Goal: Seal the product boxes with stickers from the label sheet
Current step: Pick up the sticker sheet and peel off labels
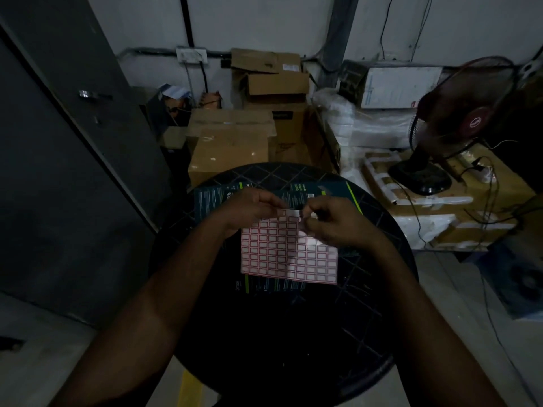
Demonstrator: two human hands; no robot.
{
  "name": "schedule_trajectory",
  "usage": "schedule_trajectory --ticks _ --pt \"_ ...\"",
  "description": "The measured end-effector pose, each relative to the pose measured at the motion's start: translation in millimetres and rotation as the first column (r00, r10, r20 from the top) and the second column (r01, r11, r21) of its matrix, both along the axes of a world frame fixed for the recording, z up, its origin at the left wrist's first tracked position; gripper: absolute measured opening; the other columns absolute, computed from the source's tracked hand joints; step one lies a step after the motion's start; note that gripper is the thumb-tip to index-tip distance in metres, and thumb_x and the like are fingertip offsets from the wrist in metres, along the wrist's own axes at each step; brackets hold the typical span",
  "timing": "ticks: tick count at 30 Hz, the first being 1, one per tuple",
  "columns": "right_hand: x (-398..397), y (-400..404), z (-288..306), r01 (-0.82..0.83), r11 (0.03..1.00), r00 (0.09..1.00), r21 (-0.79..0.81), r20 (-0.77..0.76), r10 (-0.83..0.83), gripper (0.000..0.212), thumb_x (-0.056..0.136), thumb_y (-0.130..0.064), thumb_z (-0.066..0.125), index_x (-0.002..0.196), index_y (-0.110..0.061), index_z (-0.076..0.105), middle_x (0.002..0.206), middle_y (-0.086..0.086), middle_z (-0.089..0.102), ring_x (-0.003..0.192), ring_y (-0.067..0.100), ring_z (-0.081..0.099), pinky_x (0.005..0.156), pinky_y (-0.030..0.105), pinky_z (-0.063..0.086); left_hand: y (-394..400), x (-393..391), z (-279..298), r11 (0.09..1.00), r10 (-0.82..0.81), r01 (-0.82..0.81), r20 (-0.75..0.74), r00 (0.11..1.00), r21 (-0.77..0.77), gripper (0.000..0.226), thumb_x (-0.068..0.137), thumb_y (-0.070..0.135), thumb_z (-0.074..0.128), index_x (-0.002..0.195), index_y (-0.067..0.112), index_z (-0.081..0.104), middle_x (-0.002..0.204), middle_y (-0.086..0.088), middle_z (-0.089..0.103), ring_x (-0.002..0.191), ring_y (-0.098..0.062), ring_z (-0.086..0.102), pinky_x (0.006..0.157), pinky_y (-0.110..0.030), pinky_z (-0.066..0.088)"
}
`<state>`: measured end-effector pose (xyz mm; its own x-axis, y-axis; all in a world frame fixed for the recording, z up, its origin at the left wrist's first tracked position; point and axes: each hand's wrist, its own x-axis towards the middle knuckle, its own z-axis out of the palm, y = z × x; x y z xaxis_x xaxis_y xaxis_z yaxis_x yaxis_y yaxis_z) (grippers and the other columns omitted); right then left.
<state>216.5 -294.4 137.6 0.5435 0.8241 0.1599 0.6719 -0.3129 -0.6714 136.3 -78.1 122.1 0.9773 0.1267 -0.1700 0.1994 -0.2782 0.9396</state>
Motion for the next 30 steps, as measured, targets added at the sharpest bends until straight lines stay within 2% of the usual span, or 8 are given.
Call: schedule_trajectory --ticks 5,11,15,18,21,23,26,30 --pt "1.3 -7.8 -19.6 -0.048 0.991 0.987 -0.128 -0.156 0.028 0.007 0.085 -0.013 0.075 0.078 -0.013 0.074 0.073 -0.014 0.071 0.067 -0.003 0.064 0.065 0.015 0.046 0.4 4.1 -1.0 1.0 0.003 -0.002 0.05 0.999 -0.003 0.017 0.095 0.021 0.063 0.109 0.017 0.073 0.103 0.004 0.076 0.106 -0.005 0.066 0.095 -0.022 0.045" --pt "-3.4 -3.5 -129.7 -0.102 0.901 0.962 -0.422 -0.274 -0.02 0.011 0.091 -0.025 0.069 0.081 -0.022 0.073 0.077 -0.015 0.069 0.077 0.0 0.061 0.077 0.021 0.044 -0.5 2.9 -3.3 1.0 -0.01 0.009 0.059 0.998 0.016 0.015 0.093 0.02 0.066 0.106 0.024 0.071 0.107 0.005 0.075 0.109 -0.007 0.067 0.107 -0.032 0.044" --pt "-14.5 -16.5 -208.7 0.008 0.867 0.968 -0.499 -0.213 -0.131 0.024 0.094 -0.036 0.064 0.085 -0.017 0.074 0.093 0.014 0.075 0.087 0.019 0.066 0.08 0.026 0.047 0.6 -3.4 -3.2 0.999 -0.023 0.02 0.052 0.998 0.044 0.018 0.094 0.02 0.065 0.111 0.021 0.07 0.108 0.005 0.075 0.108 -0.008 0.067 0.106 -0.036 0.046" --pt "-18.7 -35.2 -246.8 0.13 0.802 0.94 -0.583 -0.186 -0.287 0.025 0.094 -0.039 0.06 0.096 -0.021 0.076 0.105 0.008 0.074 0.1 0.021 0.068 0.079 0.023 0.044 -0.5 -7.1 -3.0 0.997 -0.018 0.013 0.065 0.998 0.083 0.018 0.094 0.019 0.065 0.112 0.02 0.07 0.106 0.005 0.075 0.104 -0.006 0.068 0.102 -0.033 0.049" --pt "-17.0 -47.6 -266.5 0.229 0.732 0.949 -0.642 -0.02 -0.315 0.023 0.091 -0.037 0.06 0.109 -0.03 0.072 0.13 -0.002 0.059 0.129 0.024 0.046 0.104 0.043 0.043 -4.8 -8.0 -2.6 0.995 -0.014 0.007 0.071 0.997 0.103 0.019 0.094 0.017 0.065 0.112 0.017 0.07 0.106 0.005 0.075 0.101 -0.005 0.069 0.095 -0.026 0.05" --pt "-13.4 -47.6 -262.1 0.238 0.8 0.954 -0.551 -0.022 -0.299 0.015 0.088 -0.038 0.063 0.097 -0.029 0.072 0.12 -0.005 0.063 0.124 0.021 0.048 0.103 0.047 0.044 -6.9 -7.9 -2.7 0.994 -0.01 0.001 0.075 0.997 0.113 0.019 0.093 0.016 0.065 0.112 0.017 0.07 0.106 0.004 0.075 0.101 -0.005 0.069 0.094 -0.026 0.05" --pt "-13.7 -37.3 -236.2 0.207 0.951 0.96 -0.227 -0.139 -0.243 0.018 0.09 -0.036 0.062 0.078 -0.023 0.068 0.085 -0.006 0.071 0.083 0.009 0.066 0.079 0.037 0.054 -7.4 -8.2 -2.0 0.994 0.007 -0.016 0.082 0.997 0.106 0.019 0.094 0.014 0.064 0.111 0.015 0.07 0.105 0.002 0.075 0.102 -0.006 0.069 0.096 -0.026 0.049" --pt "-27.0 -15.8 -186.1 0.199 0.98 0.947 0.004 -0.26 -0.191 0.007 0.091 -0.02 0.064 0.087 -0.019 0.069 0.089 -0.003 0.074 0.085 0.007 0.068 0.078 0.025 0.053 -6.4 -7.3 -1.8 0.996 0.011 -0.019 0.085 0.996 0.09 0.019 0.094 0.012 0.062 0.112 0.014 0.07 0.104 0.002 0.076 0.102 -0.005 0.069 0.094 -0.024 0.049"
